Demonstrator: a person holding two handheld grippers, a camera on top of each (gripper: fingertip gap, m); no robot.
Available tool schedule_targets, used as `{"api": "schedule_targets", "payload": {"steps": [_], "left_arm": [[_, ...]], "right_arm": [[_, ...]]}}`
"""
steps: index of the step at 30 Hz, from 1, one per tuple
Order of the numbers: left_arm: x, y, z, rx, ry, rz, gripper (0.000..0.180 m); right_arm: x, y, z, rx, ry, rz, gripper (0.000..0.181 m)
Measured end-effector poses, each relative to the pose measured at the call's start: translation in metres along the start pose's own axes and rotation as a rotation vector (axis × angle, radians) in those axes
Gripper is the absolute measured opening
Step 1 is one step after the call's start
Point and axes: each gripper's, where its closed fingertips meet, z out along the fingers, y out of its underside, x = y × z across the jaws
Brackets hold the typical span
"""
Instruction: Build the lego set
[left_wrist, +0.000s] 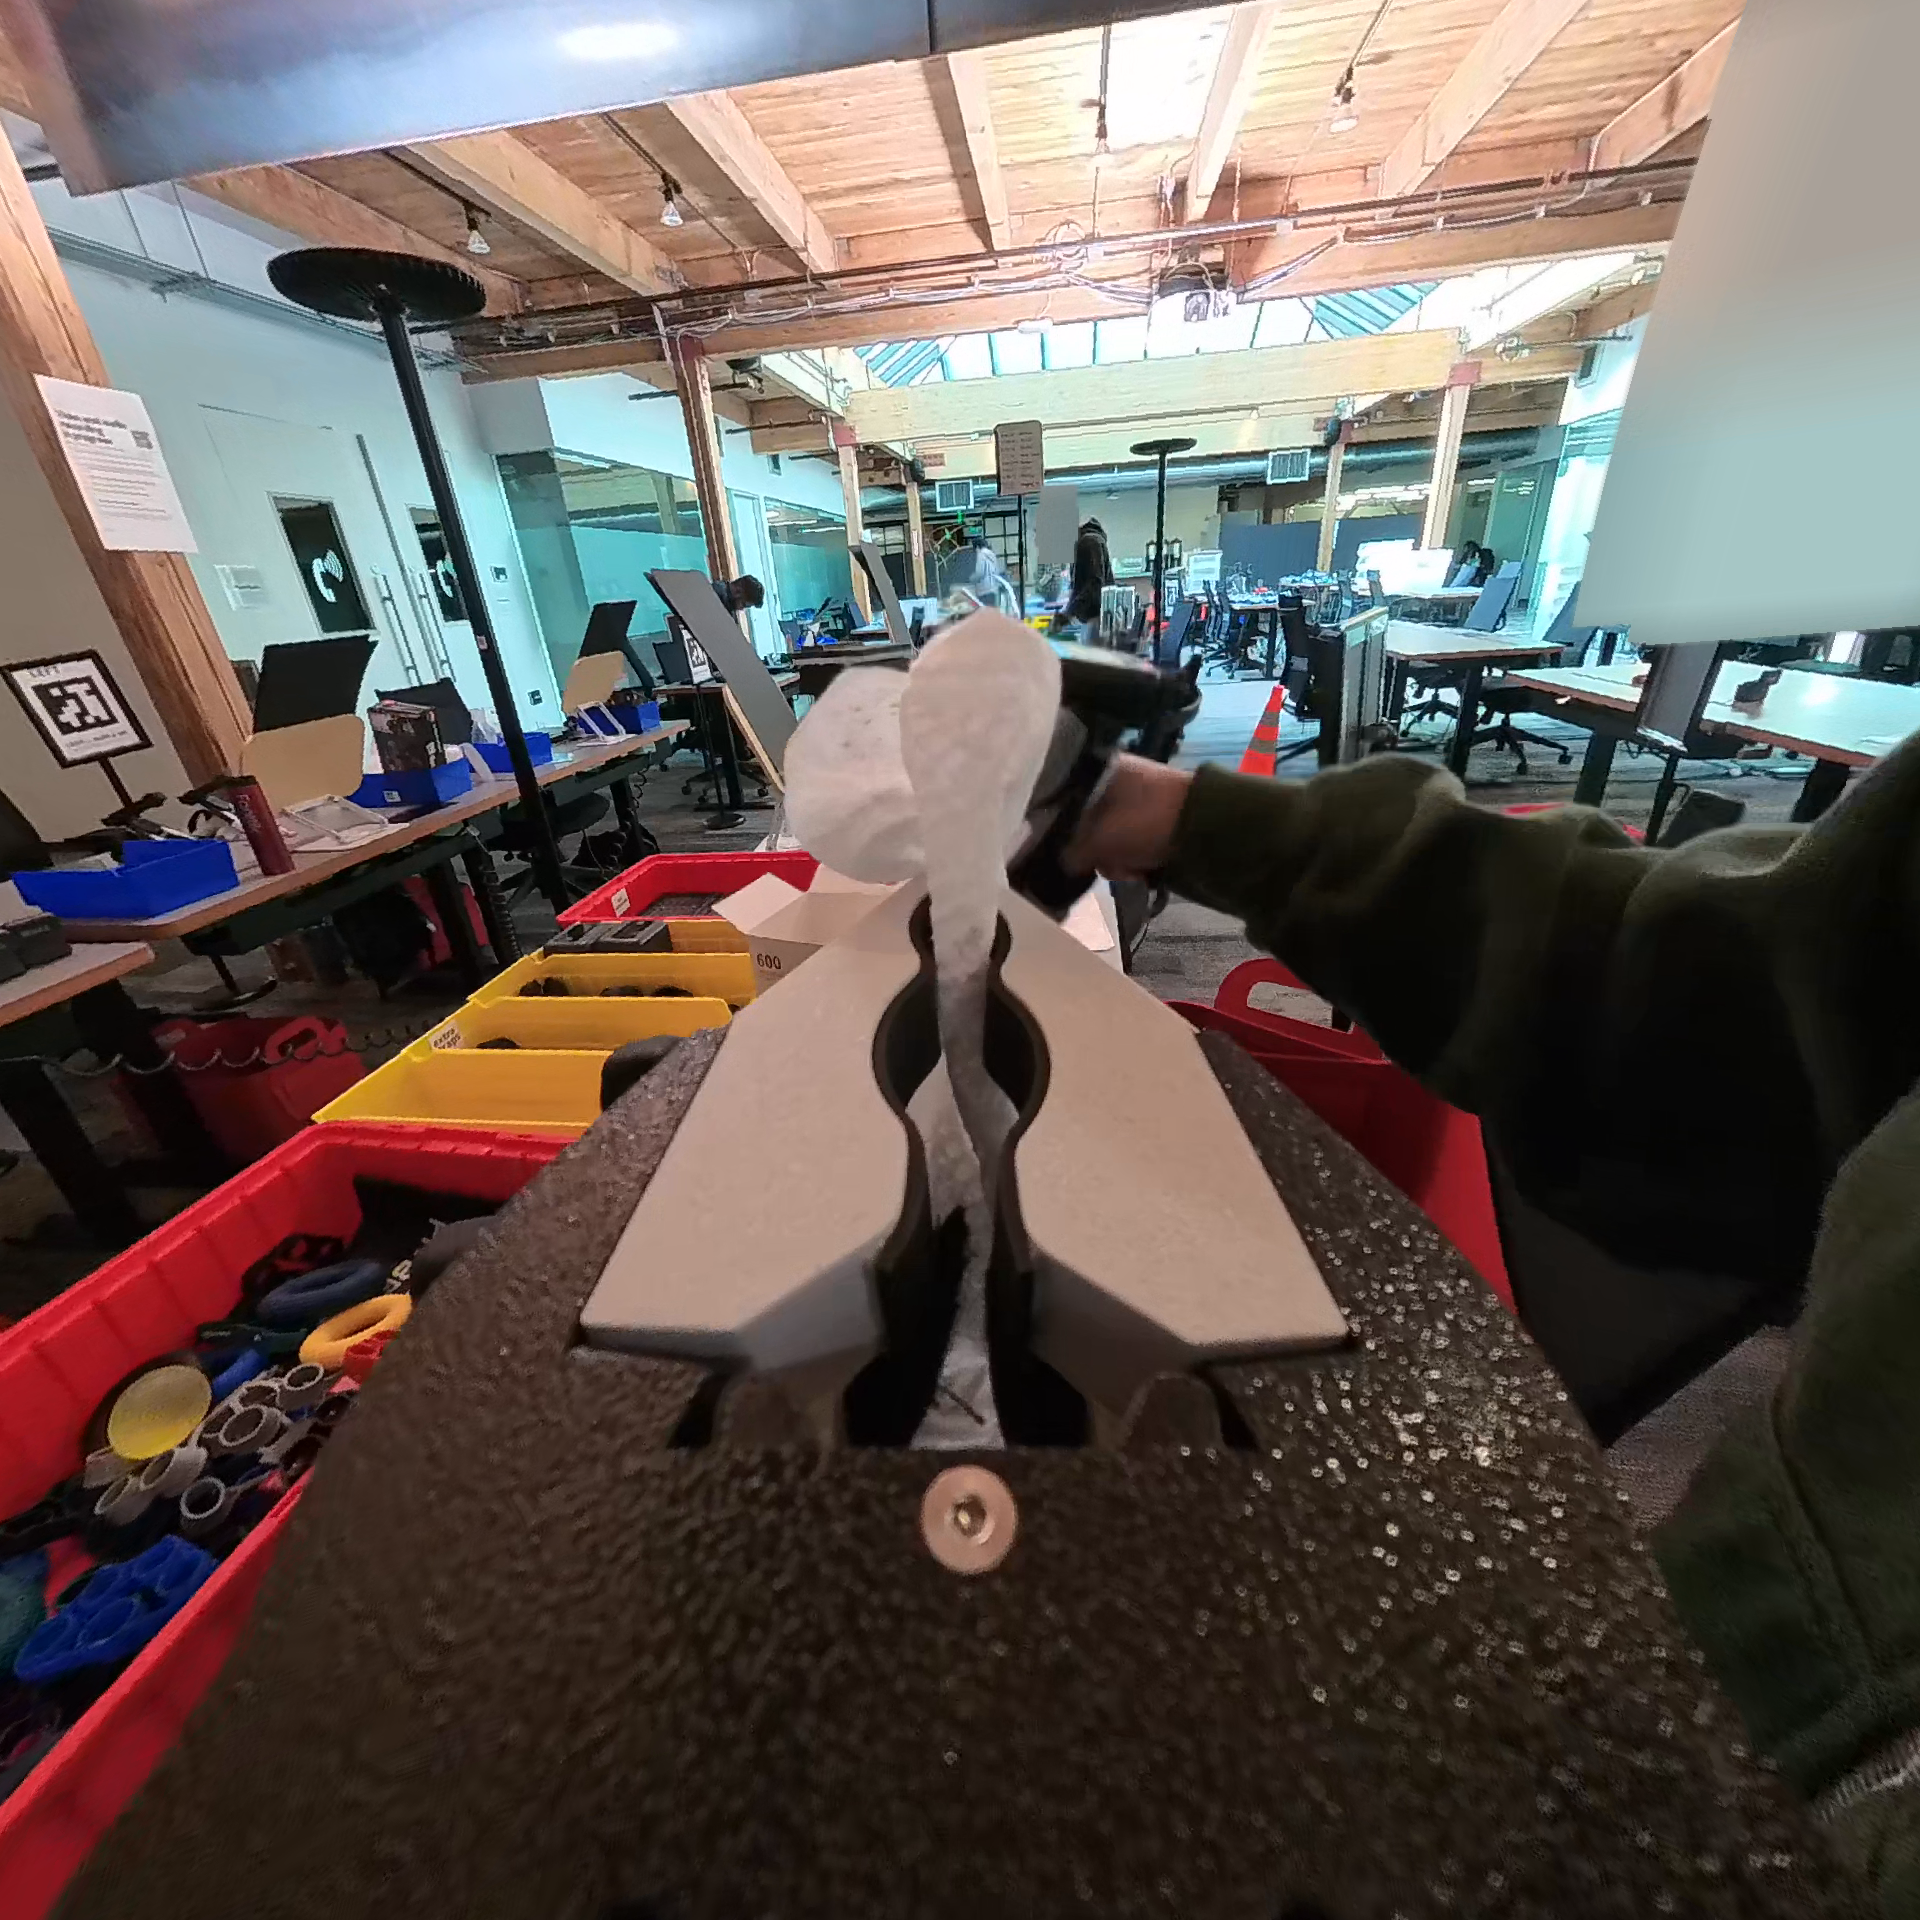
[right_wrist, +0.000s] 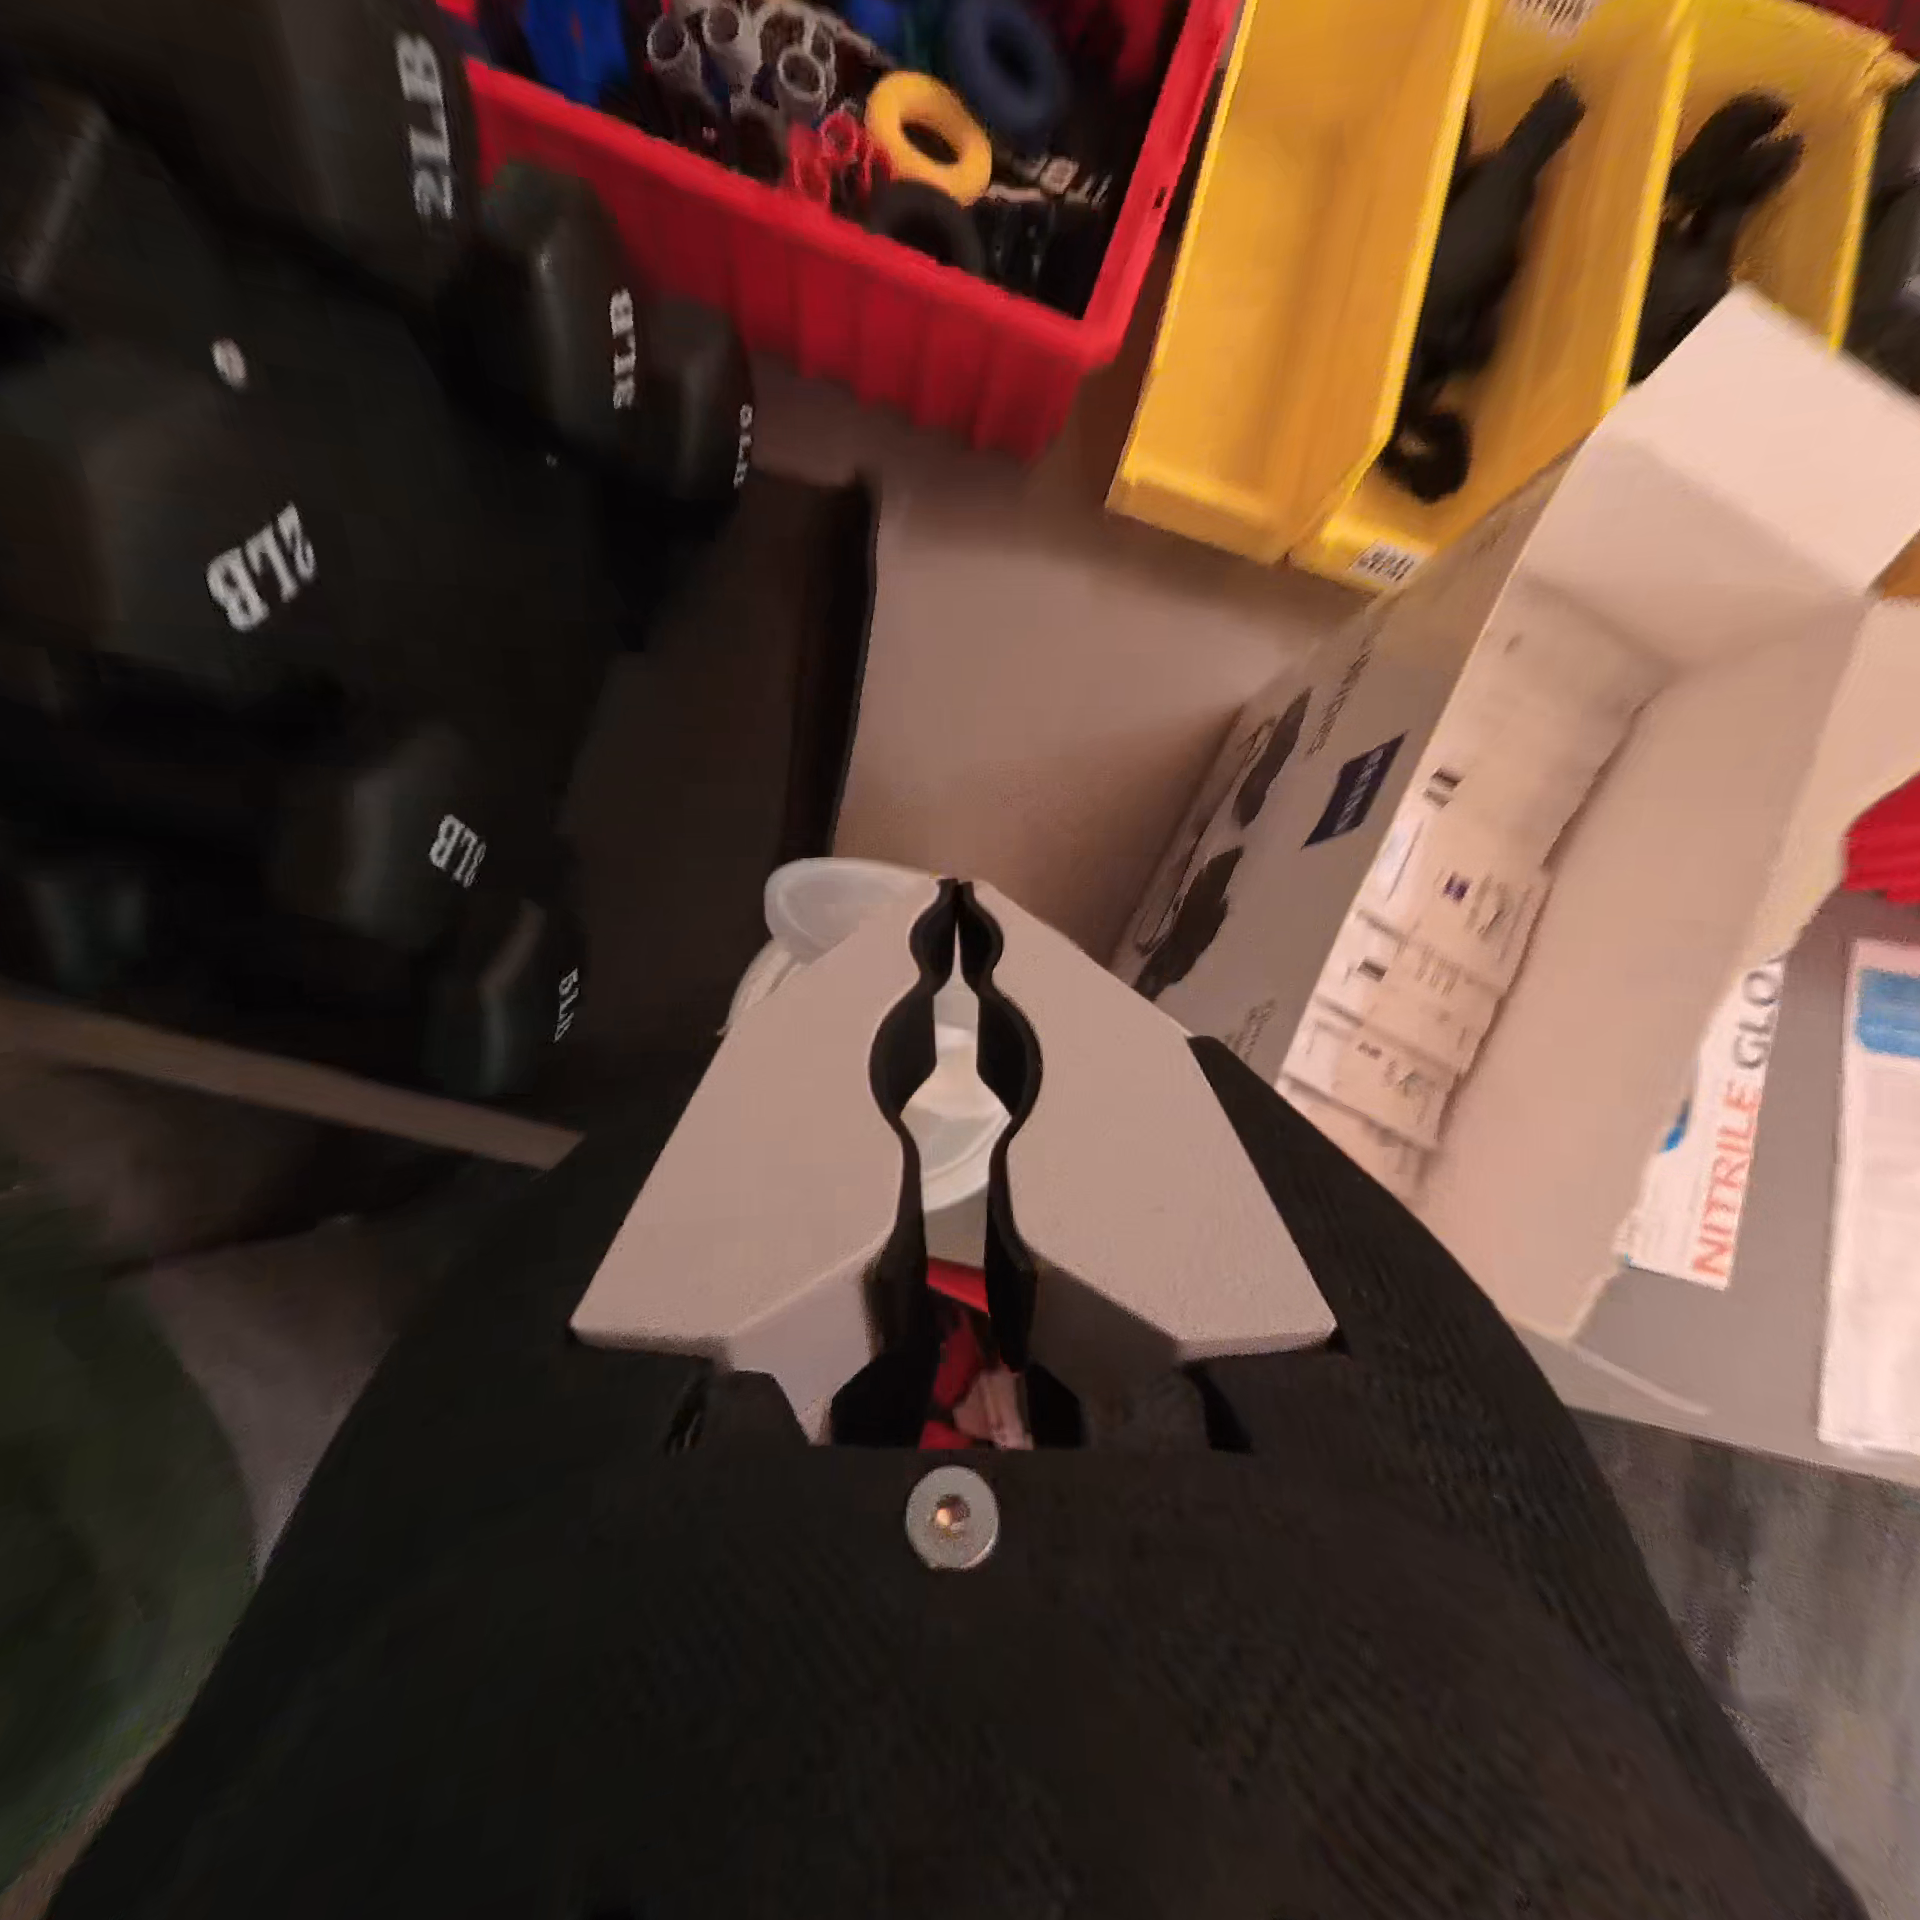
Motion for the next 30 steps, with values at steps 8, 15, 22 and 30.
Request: {"api": "schedule_targets", "payload": {"steps": [8,15,22,30], "left_arm": [[-0.002,0.001,-0.005,0.01,-0.006,-0.018,0.0],[0.0,0.004,0.0,-0.001,0.014,-0.027,0.0],[0.004,0.002,0.0,0.001,0.037,-0.013,0.0],[0.003,0.003,-0.005,-0.002,0.044,-0.032,0.0]], "right_arm": [[-0.013,0.05,0.02,0.178,0.05,0.089,0.0],[-0.009,0.053,0.021,0.383,0.114,0.251,0.0],[-0.011,0.041,0.006,0.385,0.184,0.17,0.0],[-0.014,0.06,0.013,0.504,0.242,0.28,0.0]]}}
